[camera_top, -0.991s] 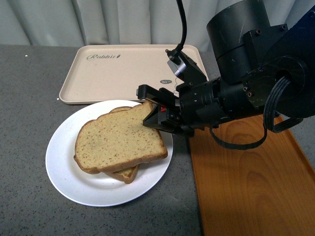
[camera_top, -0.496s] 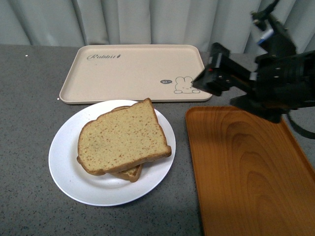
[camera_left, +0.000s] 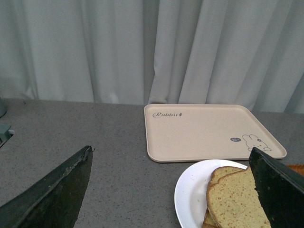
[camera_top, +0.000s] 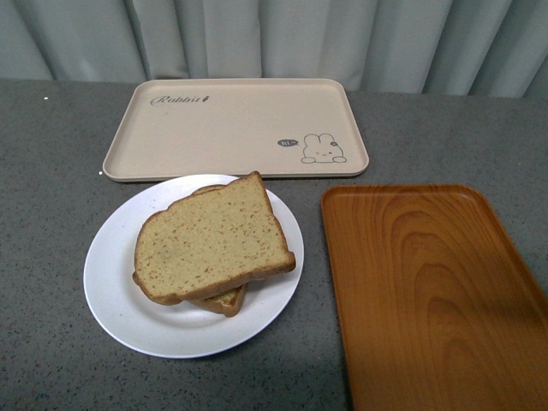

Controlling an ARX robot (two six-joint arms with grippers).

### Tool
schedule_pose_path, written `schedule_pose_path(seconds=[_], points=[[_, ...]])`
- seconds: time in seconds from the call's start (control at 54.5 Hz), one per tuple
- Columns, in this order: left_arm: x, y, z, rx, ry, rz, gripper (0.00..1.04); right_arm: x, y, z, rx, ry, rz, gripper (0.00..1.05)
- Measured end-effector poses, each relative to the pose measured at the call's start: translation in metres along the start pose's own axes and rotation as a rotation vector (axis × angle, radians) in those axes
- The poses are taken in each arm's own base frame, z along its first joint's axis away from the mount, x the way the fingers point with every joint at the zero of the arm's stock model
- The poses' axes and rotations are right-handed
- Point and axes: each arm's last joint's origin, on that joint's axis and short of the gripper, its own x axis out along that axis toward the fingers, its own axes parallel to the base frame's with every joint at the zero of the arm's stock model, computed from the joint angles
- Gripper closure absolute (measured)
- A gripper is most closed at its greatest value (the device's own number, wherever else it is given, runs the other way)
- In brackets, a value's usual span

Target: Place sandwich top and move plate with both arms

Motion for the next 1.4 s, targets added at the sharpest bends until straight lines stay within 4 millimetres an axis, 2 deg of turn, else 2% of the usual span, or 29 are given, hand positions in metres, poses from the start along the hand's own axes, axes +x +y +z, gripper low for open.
schedule_pose_path(seconds=[0.037,0.073,0.129,0.275,0.33,0.386,0.496,0.698,1.395], points=[[0.0,0.0,0.0,0.0,0.0,0.001,0.06,-0.011,-0.004,0.0,-0.045,-0.105,0.013,0.39],[0.0,0.0,0.0,0.0,0.002,0.001,0.06,-0.018,-0.005,0.011,-0.065,-0.222,0.025,0.48],[0.0,0.0,0.0,0.0,0.0,0.0,0.06,-0.024,-0.006,0.02,-0.076,-0.282,0.028,0.57],[0.0,0.0,0.0,0.0,0.0,0.0,0.06,-0.038,-0.012,0.019,-0.104,-0.279,0.023,0.8],[0.0,0.0,0.0,0.0,0.0,0.0,0.06,-0.045,-0.015,0.019,-0.11,-0.271,0.022,0.94],[0.0,0.0,0.0,0.0,0.0,0.0,0.06,-0.05,-0.019,0.02,-0.117,-0.276,0.038,1.04],[0.0,0.0,0.0,0.0,0.0,0.0,0.06,-0.059,-0.026,0.025,-0.112,-0.273,0.017,1.04],[0.0,0.0,0.0,0.0,0.0,0.0,0.06,-0.075,-0.026,0.029,-0.112,-0.294,0.021,1.04],[0.0,0.0,0.0,0.0,0.0,0.0,0.06,-0.099,-0.026,0.027,-0.112,-0.31,0.022,1.04]])
